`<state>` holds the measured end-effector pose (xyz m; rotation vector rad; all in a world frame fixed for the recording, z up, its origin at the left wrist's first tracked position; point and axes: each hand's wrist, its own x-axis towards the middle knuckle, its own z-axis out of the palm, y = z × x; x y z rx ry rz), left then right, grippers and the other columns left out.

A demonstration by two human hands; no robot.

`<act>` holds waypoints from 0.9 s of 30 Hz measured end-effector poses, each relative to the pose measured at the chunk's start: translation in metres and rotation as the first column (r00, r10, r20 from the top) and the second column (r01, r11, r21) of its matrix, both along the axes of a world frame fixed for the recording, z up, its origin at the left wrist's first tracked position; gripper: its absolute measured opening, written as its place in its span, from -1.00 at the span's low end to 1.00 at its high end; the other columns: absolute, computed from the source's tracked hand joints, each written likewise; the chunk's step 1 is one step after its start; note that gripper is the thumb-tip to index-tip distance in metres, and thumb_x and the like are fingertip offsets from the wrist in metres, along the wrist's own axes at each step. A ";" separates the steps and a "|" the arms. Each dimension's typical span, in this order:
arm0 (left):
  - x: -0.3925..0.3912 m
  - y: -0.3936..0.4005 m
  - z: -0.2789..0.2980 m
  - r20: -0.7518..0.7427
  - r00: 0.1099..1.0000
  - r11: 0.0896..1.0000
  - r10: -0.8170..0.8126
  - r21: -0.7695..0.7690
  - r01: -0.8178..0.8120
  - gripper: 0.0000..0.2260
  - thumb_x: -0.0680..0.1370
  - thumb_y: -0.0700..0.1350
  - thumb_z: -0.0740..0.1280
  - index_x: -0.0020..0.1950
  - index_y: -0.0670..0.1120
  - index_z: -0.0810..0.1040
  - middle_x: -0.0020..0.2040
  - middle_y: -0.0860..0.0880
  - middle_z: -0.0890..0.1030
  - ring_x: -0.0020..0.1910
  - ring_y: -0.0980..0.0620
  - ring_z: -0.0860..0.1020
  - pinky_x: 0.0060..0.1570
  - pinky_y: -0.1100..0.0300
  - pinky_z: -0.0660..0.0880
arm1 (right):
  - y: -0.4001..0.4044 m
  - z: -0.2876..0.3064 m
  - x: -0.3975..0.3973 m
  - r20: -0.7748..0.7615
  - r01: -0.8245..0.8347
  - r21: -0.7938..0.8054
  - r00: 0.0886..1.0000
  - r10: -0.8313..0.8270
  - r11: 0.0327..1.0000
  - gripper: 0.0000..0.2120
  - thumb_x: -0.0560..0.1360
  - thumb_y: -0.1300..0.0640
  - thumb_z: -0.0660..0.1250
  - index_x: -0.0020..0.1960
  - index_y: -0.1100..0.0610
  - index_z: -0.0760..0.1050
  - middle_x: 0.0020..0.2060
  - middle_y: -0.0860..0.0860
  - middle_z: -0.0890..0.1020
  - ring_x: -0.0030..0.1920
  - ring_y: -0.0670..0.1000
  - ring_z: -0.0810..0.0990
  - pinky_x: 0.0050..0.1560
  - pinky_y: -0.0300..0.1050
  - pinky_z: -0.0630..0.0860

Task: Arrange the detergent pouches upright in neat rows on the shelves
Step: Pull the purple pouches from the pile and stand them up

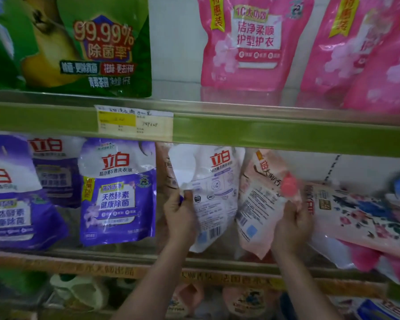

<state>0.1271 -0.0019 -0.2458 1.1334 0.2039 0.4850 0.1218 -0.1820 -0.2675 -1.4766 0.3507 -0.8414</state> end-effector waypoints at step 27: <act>-0.067 0.096 -0.019 0.027 0.981 0.921 0.191 0.341 -0.189 -0.77 0.46 -0.42 0.31 0.02 -0.15 0.55 -0.02 -0.12 0.64 -0.04 0.06 0.60 0.01 0.31 0.52 | 0.174 0.058 -0.062 -0.061 -0.530 -0.673 0.735 0.676 0.515 -0.66 0.46 0.32 0.24 0.23 0.25 0.47 0.17 0.08 0.55 0.21 -0.08 0.46 0.22 -0.56 0.23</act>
